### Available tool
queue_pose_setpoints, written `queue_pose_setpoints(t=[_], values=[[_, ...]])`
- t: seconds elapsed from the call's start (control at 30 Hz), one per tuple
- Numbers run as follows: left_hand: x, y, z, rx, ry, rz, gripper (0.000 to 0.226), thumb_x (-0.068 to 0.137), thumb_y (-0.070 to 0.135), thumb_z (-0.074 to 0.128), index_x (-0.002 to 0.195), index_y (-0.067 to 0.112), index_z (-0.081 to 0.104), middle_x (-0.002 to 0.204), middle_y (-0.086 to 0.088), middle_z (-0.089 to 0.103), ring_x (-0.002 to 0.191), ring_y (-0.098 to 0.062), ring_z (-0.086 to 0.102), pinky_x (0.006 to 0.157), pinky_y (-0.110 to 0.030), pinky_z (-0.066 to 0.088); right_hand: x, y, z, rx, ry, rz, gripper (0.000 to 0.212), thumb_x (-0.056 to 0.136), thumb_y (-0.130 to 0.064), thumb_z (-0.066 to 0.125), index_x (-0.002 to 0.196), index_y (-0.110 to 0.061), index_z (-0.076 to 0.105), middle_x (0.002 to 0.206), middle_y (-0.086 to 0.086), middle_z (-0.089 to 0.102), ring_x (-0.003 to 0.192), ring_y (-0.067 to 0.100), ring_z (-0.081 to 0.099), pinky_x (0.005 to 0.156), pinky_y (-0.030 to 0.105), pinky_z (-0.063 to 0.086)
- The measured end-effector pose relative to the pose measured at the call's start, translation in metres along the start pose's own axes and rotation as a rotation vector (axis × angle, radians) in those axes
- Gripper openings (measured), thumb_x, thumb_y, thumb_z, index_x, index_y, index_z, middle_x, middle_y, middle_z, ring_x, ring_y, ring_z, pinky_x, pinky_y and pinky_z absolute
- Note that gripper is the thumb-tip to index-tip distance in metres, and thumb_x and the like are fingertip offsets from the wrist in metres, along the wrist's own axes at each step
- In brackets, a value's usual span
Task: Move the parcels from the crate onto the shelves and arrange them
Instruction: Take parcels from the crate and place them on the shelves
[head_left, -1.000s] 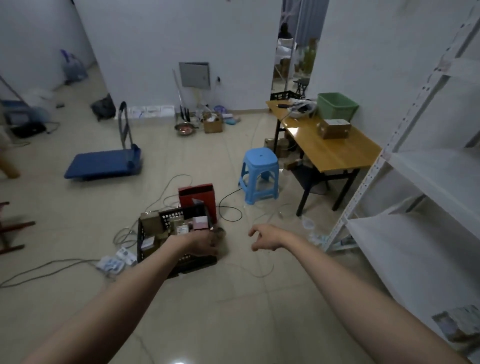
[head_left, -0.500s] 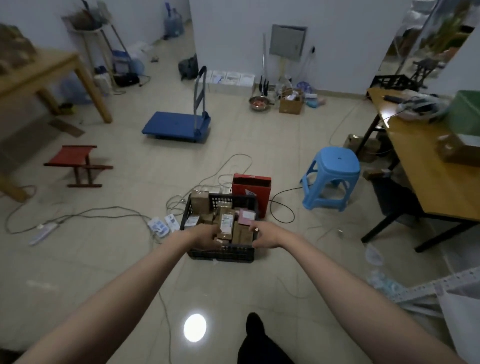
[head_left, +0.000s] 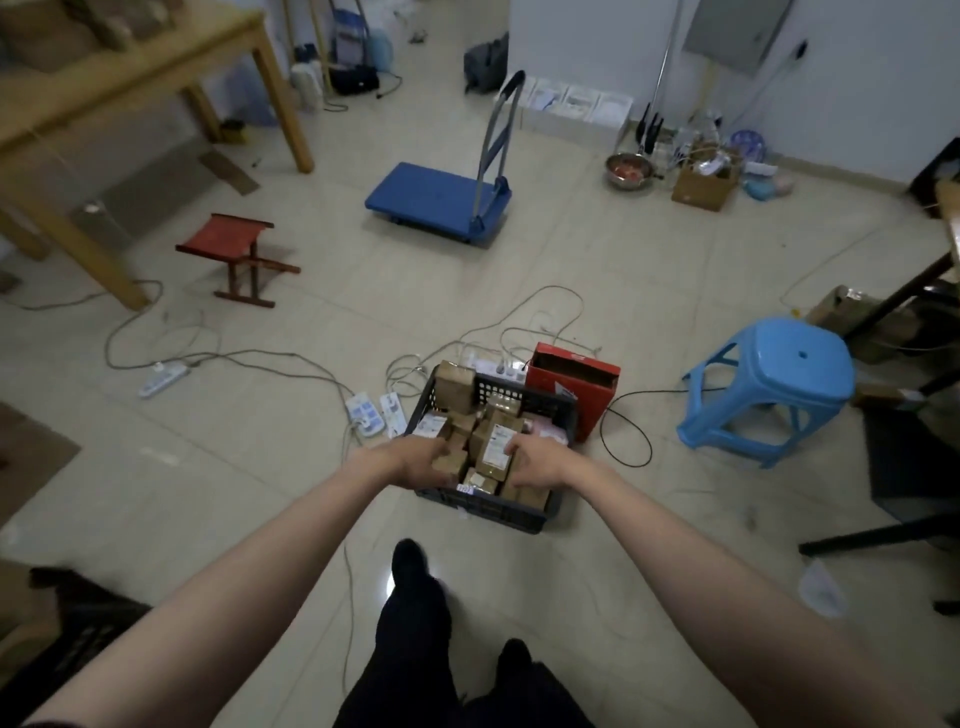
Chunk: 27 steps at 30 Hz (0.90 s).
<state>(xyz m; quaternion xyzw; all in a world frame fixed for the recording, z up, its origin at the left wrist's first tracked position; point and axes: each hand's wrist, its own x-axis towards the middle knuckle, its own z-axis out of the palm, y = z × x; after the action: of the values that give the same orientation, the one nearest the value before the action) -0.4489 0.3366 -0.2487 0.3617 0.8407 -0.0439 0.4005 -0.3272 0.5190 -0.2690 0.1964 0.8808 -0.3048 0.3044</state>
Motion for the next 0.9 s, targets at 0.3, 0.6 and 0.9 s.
queue_pose_setpoints(t=[0.3, 0.6, 0.9], values=[[0.120, -0.079, -0.076, 0.000, -0.076, 0.009, 0.057, 0.094, 0.040, 0.056, 0.144, 0.020, 0.040, 0.140, -0.007, 0.052, 0.126, -0.025, 0.050, 0.103, -0.036, 0.041, 0.125, -0.026, -0.049, -0.005, -0.017, 0.101, 0.057, 0.087, -0.029, 0.070, 0.139, -0.020, 0.047, 0.134, 0.007, 0.057, 0.122, 0.025, 0.054, 0.096, 0.034, 0.043], [0.231, -0.146, -0.125, -0.024, -0.192, 0.031, 0.057, 0.093, 0.049, 0.053, 0.142, 0.021, 0.042, 0.139, -0.009, 0.052, 0.124, -0.028, 0.050, 0.094, -0.036, 0.040, 0.239, -0.042, -0.073, 0.126, -0.046, 0.205, 0.057, 0.084, -0.031, 0.069, 0.135, -0.030, 0.044, 0.119, 0.003, 0.060, 0.113, 0.025, 0.059, 0.095, 0.042, 0.050], [0.344, -0.187, -0.072, -0.157, -0.271, -0.027, 0.045, 0.093, 0.041, 0.054, 0.133, 0.019, 0.051, 0.128, -0.009, 0.059, 0.113, -0.028, 0.056, 0.096, -0.040, 0.046, 0.358, -0.001, -0.018, 0.315, -0.175, 0.212, 0.048, 0.089, -0.018, 0.070, 0.133, -0.018, 0.050, 0.114, 0.007, 0.062, 0.107, 0.025, 0.061, 0.094, 0.043, 0.053]])
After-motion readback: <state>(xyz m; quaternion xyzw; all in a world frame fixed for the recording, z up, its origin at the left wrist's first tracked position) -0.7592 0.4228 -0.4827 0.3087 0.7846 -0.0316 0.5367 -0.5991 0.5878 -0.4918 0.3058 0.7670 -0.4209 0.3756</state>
